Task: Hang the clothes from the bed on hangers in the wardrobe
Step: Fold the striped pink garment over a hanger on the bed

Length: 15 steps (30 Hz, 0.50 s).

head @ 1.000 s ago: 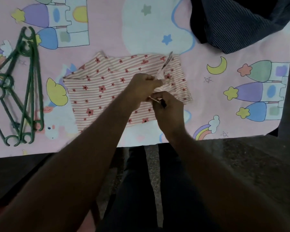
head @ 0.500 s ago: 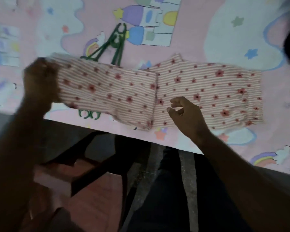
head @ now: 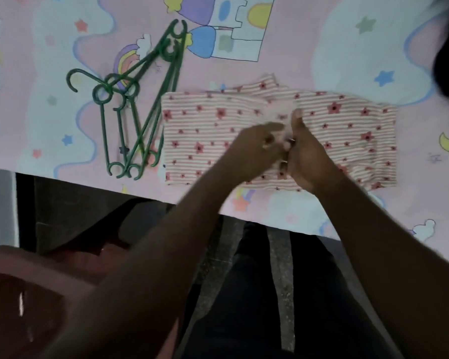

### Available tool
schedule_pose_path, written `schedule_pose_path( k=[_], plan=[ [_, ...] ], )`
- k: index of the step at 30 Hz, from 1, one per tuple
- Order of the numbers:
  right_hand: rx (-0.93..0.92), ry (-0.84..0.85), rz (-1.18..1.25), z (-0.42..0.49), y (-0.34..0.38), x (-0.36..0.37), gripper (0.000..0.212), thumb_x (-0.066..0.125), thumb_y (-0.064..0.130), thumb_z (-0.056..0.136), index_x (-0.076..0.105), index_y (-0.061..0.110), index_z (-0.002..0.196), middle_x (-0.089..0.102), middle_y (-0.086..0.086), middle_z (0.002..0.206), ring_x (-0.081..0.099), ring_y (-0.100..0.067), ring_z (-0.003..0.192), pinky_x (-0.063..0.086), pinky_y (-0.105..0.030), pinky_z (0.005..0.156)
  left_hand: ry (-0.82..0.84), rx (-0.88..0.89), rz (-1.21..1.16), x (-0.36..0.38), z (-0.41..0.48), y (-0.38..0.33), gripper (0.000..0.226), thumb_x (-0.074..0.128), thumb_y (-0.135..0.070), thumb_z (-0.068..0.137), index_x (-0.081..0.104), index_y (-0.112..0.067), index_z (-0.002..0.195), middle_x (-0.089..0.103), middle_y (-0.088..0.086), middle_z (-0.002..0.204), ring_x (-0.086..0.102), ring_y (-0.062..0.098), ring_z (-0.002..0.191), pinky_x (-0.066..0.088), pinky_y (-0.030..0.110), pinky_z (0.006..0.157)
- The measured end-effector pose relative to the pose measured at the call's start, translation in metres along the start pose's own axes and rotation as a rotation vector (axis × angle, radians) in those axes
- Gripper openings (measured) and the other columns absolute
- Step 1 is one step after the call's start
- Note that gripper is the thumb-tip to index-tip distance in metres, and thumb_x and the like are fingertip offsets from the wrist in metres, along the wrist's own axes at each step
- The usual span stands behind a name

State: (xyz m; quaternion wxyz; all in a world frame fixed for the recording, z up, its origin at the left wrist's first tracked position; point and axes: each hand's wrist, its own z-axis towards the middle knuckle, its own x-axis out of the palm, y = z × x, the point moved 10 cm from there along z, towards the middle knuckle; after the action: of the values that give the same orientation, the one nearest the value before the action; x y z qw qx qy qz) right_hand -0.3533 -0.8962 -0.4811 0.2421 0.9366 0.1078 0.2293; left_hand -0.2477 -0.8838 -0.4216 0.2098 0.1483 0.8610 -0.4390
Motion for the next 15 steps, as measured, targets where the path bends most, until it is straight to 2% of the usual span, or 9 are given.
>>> schedule_pose_path(
  k=[1, 3, 5, 6, 9, 10, 12, 14, 15],
  plan=[
    [-0.01, -0.061, -0.034, 0.005, 0.001, -0.018, 0.048, 0.057, 0.051, 0.089, 0.064, 0.005, 0.102, 0.067, -0.003, 0.073, 0.063, -0.017, 0.066, 0.046, -0.025, 0.055, 0.068, 0.026, 0.027, 0.026, 0.001, -0.007, 0.03, 0.062, -0.028, 0.092, 0.068, -0.006, 0.113, 0.07, 0.007, 0.097, 0.063, 0.015, 0.084, 0.041, 0.019, 0.072],
    [-0.035, -0.243, -0.212, 0.014, 0.0, -0.06, 0.03, 0.067, 0.026, 0.089, 0.064, -0.002, 0.102, 0.07, -0.011, 0.081, 0.065, -0.022, 0.069, 0.05, -0.034, 0.058, 0.118, -0.03, 0.041, 0.062, 0.002, 0.0, 0.027, 0.064, -0.023, 0.092, 0.068, -0.006, 0.112, 0.07, 0.01, 0.105, 0.063, 0.023, 0.097, 0.037, 0.018, 0.077],
    [-0.071, -0.331, -0.352, 0.011, 0.007, -0.08, 0.021, 0.065, 0.016, 0.087, 0.066, 0.007, 0.106, 0.07, -0.017, 0.098, 0.065, -0.027, 0.084, 0.055, -0.051, 0.074, 0.038, -0.134, -0.004, 0.063, 0.0, 0.027, 0.029, 0.067, -0.021, 0.09, 0.067, -0.006, 0.116, 0.07, 0.012, 0.109, 0.065, 0.026, 0.098, 0.045, 0.023, 0.085],
    [-0.114, -0.314, -0.364, 0.006, 0.015, -0.079, 0.016, 0.064, 0.012, 0.09, 0.066, 0.012, 0.106, 0.069, -0.017, 0.101, 0.064, -0.027, 0.085, 0.055, -0.052, 0.077, -0.024, -0.168, -0.028, 0.055, -0.004, 0.038, 0.028, 0.067, -0.021, 0.089, 0.068, -0.008, 0.114, 0.071, 0.012, 0.106, 0.066, 0.026, 0.091, 0.05, 0.026, 0.083],
    [-0.272, -0.297, -0.347, -0.019, 0.045, -0.077, 0.027, 0.06, 0.012, 0.096, 0.056, 0.021, 0.121, 0.061, -0.008, 0.112, 0.063, -0.015, 0.077, 0.053, -0.033, 0.05, -0.126, -0.211, -0.005, 0.035, -0.018, 0.07, 0.025, 0.066, -0.019, 0.087, 0.068, -0.013, 0.11, 0.071, 0.008, 0.096, 0.066, 0.021, 0.08, 0.054, 0.029, 0.075],
    [-0.329, -0.31, -0.346, -0.027, 0.05, -0.081, 0.027, 0.058, 0.013, 0.097, 0.054, 0.023, 0.121, 0.06, -0.005, 0.115, 0.064, -0.009, 0.074, 0.054, -0.03, 0.051, -0.134, -0.213, 0.047, 0.027, -0.022, 0.079, 0.028, 0.066, -0.018, 0.086, 0.067, -0.013, 0.113, 0.07, 0.007, 0.097, 0.066, 0.022, 0.082, 0.053, 0.031, 0.076],
    [-0.381, -0.388, -0.375, -0.043, 0.047, -0.101, 0.019, 0.058, 0.016, 0.096, 0.059, 0.025, 0.112, 0.066, -0.001, 0.108, 0.066, -0.006, 0.079, 0.056, -0.03, 0.066, -0.122, -0.219, 0.147, 0.021, -0.027, 0.092, 0.034, 0.068, -0.018, 0.084, 0.064, -0.013, 0.118, 0.067, 0.006, 0.097, 0.064, 0.025, 0.085, 0.05, 0.033, 0.077],
    [-0.289, -0.454, -0.345, -0.045, 0.023, -0.124, 0.013, 0.06, 0.02, 0.091, 0.067, 0.02, 0.102, 0.072, -0.002, 0.099, 0.068, -0.017, 0.089, 0.053, -0.035, 0.078, -0.082, -0.201, 0.217, 0.025, -0.029, 0.094, 0.037, 0.069, -0.019, 0.085, 0.062, -0.013, 0.12, 0.064, 0.007, 0.097, 0.063, 0.026, 0.086, 0.047, 0.033, 0.077],
    [-0.212, -0.461, -0.299, -0.043, 0.007, -0.133, 0.01, 0.06, 0.018, 0.091, 0.068, 0.017, 0.098, 0.072, -0.004, 0.094, 0.067, -0.023, 0.087, 0.052, -0.036, 0.077, -0.065, -0.19, 0.233, 0.03, -0.029, 0.094, 0.038, 0.07, -0.018, 0.085, 0.061, -0.013, 0.121, 0.064, 0.008, 0.098, 0.062, 0.026, 0.086, 0.047, 0.033, 0.079]
  ],
)
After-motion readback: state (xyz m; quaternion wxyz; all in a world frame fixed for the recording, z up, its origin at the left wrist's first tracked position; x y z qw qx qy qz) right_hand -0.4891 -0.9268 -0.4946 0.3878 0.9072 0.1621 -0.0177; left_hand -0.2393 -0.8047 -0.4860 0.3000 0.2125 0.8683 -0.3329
